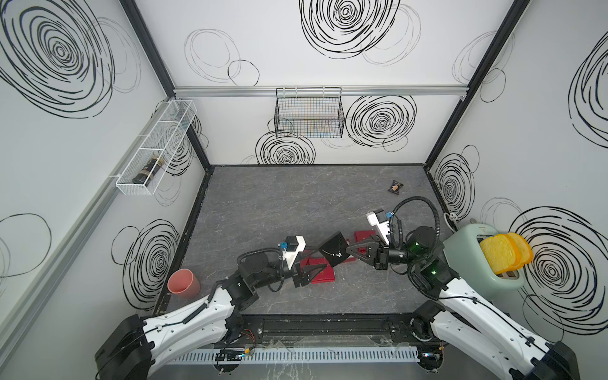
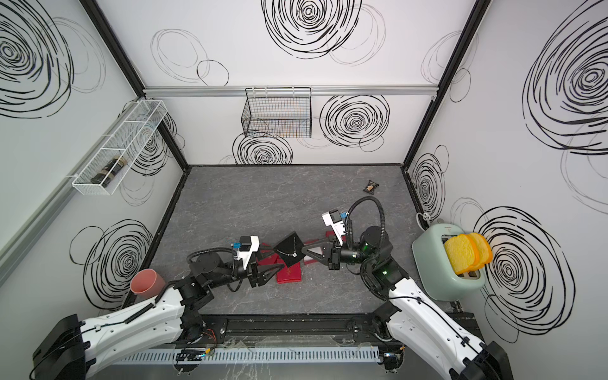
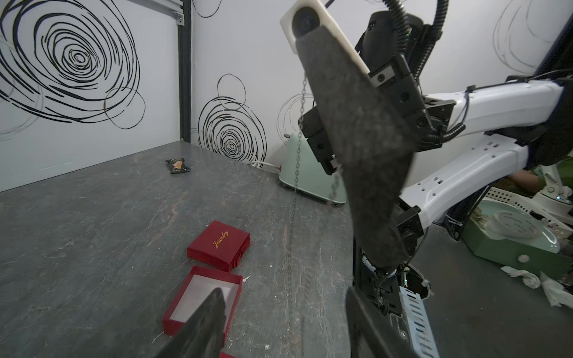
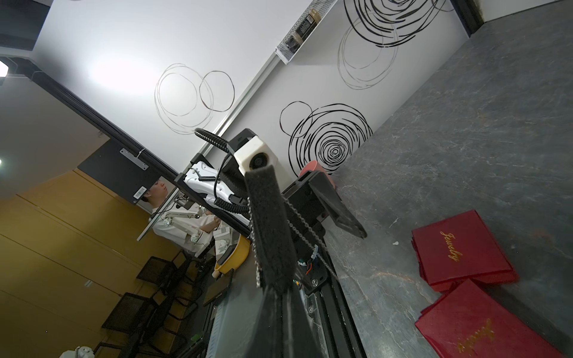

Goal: Take the necklace out of the lift-off lid jewelry box
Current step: Pick up the necklace from the inner lining.

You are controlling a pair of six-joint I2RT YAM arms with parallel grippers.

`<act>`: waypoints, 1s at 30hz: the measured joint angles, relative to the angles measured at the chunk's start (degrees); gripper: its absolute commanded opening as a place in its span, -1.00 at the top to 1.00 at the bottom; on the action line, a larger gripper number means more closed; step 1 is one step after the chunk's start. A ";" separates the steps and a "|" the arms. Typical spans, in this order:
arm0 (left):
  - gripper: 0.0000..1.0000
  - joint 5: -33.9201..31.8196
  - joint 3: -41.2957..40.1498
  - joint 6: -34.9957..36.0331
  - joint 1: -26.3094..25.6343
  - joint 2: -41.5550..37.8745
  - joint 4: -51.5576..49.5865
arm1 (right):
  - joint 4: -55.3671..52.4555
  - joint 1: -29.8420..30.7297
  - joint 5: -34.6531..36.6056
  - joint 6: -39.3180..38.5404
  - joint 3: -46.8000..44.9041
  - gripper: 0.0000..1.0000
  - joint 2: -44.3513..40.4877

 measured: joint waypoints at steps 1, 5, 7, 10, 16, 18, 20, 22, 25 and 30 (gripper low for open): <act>-0.25 -0.94 0.42 0.44 -0.61 0.72 0.00 | -0.13 0.00 -0.04 0.00 0.00 1.00 0.04; -0.07 -4.44 1.49 1.90 -2.93 2.97 0.09 | -0.79 0.00 -0.15 -0.02 0.00 1.00 0.02; 0.13 -5.35 1.55 2.45 -3.61 3.43 0.15 | -1.16 0.00 -0.15 -0.02 0.00 1.00 -0.07; 0.33 -6.49 1.55 2.99 -4.15 3.72 0.15 | -1.68 -0.02 -0.09 -0.07 0.00 1.00 -0.52; 0.60 -8.61 1.55 3.54 -4.17 2.75 0.59 | -2.91 -0.94 0.04 -0.28 -0.04 1.00 -1.11; 0.71 -9.07 1.55 3.48 -4.15 2.05 0.76 | -3.08 -1.31 0.04 -0.28 -0.24 1.00 -1.11; 0.83 -9.44 1.55 3.54 -4.15 1.55 0.96 | -3.17 -1.57 0.04 -0.28 -0.48 1.00 -1.11; 0.91 -9.86 1.55 3.69 -4.15 1.31 0.94 | -3.30 -1.81 0.02 -0.33 -0.76 1.00 -1.11; 1.00 -10.45 1.55 3.82 -4.15 1.16 0.90 | -3.52 -2.21 0.00 -0.42 -1.36 1.00 -1.14; 1.00 -12.00 1.79 4.59 -3.43 1.16 -0.44 | -4.07 -3.08 -0.04 -0.61 -2.91 1.00 -2.03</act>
